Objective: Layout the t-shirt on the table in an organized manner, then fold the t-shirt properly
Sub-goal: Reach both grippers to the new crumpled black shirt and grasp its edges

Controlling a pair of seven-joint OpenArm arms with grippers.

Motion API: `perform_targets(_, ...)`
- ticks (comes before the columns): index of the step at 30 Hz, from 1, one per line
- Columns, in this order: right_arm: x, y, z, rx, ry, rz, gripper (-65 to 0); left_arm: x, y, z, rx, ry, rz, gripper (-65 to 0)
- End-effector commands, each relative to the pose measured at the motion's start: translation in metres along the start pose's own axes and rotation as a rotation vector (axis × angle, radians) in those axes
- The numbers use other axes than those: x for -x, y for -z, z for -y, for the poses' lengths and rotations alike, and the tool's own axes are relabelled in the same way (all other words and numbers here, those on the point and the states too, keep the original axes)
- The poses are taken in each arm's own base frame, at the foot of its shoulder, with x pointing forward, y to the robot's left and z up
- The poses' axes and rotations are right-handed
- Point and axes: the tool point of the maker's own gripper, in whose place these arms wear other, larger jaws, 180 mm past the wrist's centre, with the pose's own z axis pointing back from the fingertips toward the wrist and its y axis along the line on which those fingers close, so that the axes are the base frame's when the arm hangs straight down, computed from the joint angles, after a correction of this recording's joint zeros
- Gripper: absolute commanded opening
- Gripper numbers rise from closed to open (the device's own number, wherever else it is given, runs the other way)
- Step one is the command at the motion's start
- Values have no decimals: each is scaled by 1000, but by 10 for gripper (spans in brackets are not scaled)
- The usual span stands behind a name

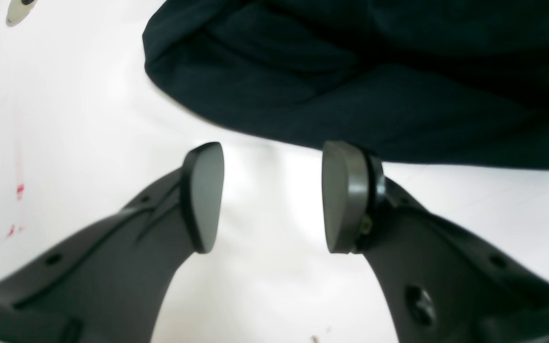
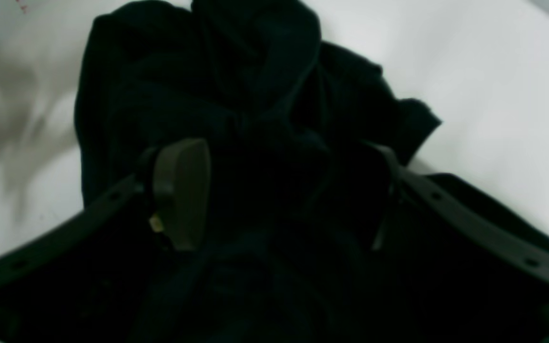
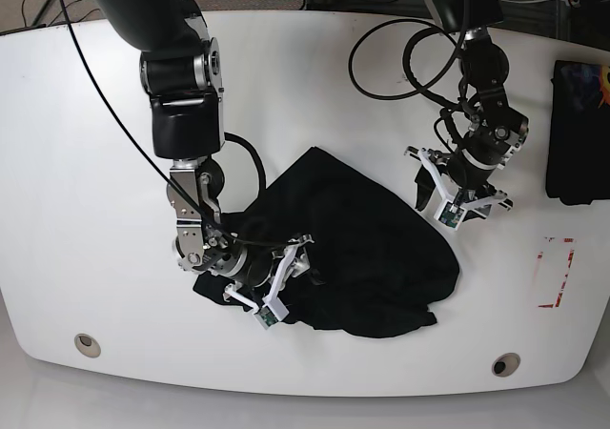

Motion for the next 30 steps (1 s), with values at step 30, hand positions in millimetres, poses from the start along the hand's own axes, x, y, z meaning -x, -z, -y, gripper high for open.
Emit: perform_targets(30,-12,22,20,-18,187,174,-230,-4,-4,3,3,-11,28,-343)
